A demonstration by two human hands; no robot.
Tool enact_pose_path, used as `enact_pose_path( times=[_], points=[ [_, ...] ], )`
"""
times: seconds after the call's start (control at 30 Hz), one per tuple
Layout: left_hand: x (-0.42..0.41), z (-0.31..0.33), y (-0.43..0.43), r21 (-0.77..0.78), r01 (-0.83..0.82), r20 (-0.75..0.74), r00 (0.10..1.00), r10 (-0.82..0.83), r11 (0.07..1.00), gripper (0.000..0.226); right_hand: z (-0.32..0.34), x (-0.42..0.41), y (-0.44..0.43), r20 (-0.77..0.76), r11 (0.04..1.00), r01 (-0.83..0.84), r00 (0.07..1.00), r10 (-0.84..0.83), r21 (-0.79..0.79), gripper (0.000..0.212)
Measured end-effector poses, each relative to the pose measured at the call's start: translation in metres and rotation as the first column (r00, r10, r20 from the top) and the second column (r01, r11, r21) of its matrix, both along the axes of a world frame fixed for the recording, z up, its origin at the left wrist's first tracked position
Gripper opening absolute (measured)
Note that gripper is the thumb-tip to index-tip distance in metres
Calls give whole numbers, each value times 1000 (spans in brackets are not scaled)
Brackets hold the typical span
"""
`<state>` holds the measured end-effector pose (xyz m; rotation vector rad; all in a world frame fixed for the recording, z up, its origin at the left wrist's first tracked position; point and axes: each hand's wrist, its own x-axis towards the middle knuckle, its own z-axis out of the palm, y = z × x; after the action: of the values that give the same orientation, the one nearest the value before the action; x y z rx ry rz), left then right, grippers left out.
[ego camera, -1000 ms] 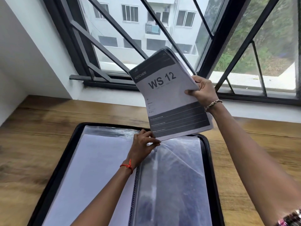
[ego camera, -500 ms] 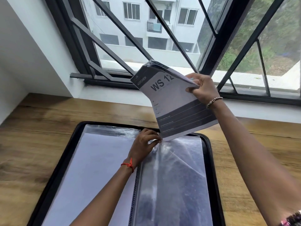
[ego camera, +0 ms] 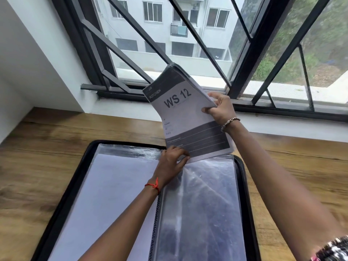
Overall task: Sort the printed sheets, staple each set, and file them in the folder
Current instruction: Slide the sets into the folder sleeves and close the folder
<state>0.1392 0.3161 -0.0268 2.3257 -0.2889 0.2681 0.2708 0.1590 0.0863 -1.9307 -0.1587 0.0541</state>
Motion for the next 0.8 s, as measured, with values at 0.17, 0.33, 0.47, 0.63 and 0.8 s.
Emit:
enact_pose_path(
  times=[0.17, 0.33, 0.47, 0.63, 0.8],
  points=[
    [0, 9, -16, 36, -5, -39, 999, 6, 999, 24, -9, -3, 7, -22, 999, 12, 1000, -11, 33, 42],
    [-4, 17, -42, -2, 78, -149, 986, -78, 997, 17, -15, -3, 8, -24, 997, 30, 999, -28, 69, 43],
    [-8, 22, -66, -103, 101, -153, 981, -116, 990, 15, -20, -5, 7, -23, 993, 69, 997, -67, 94, 44],
    [-12, 25, -86, -110, 77, -55, 995, -83, 991, 13, -25, -12, 3, -28, 984, 95, 995, -92, 151, 40],
    [-11, 22, -93, -36, 40, 58, 998, -38, 999, 12, -29, -13, 2, -48, 975, 105, 994, -97, 194, 39]
  ],
)
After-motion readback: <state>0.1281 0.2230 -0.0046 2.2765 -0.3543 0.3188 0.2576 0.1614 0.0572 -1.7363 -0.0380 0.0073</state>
